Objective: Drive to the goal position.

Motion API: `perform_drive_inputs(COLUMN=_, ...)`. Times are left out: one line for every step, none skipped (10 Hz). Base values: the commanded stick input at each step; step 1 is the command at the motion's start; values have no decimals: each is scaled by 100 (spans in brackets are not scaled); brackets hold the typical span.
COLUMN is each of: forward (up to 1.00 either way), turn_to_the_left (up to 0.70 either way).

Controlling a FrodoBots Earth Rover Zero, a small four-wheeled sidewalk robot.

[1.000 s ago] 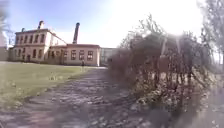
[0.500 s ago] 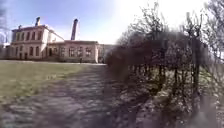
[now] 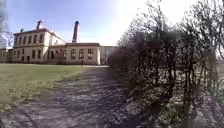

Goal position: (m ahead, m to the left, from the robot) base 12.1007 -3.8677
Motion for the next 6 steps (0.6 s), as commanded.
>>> perform_drive_inputs(forward=85, turn_to_the_left=0)
perform_drive_inputs(forward=85, turn_to_the_left=0)
perform_drive_inputs(forward=85, turn_to_the_left=0)
perform_drive_inputs(forward=85, turn_to_the_left=0)
perform_drive_inputs(forward=85, turn_to_the_left=0)
perform_drive_inputs(forward=85, turn_to_the_left=0)
